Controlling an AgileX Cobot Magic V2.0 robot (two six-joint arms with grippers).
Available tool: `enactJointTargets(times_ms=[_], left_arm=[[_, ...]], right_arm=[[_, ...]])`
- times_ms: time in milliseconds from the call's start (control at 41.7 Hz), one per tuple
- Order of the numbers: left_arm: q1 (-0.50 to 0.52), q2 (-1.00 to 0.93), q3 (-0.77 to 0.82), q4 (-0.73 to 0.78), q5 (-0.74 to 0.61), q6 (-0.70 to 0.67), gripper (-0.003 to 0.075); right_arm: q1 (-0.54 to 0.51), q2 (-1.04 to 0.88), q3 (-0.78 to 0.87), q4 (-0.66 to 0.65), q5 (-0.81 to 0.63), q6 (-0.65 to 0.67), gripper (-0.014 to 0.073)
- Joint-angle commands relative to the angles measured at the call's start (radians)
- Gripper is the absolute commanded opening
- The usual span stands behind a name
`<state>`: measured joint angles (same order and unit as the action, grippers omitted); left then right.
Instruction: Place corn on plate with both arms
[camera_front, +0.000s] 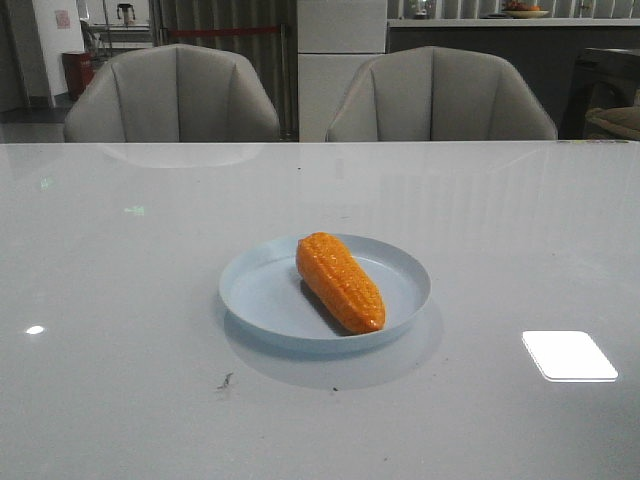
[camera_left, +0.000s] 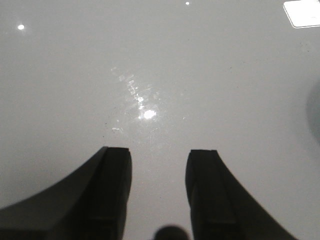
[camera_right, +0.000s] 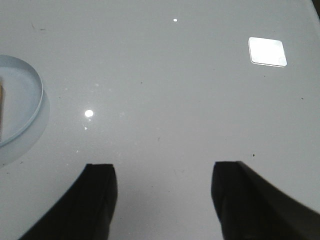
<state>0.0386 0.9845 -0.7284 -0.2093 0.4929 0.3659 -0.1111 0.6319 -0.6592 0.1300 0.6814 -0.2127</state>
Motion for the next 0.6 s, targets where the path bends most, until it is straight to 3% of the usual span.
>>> enactJointTargets(times_ms=[0,575], left_arm=[[0.001,-0.014,-0.028,-0.016,-0.063,0.001,0.0329],[-0.007,0.014,-0.028,-0.016,-0.073,0.001,0.0329]], right_arm=[[-0.005,-0.003,-0.026,0.011,-0.079,-0.008,0.0516],[-0.005,-0.003,-0.026,0.023,-0.079,-0.007,0.0516]])
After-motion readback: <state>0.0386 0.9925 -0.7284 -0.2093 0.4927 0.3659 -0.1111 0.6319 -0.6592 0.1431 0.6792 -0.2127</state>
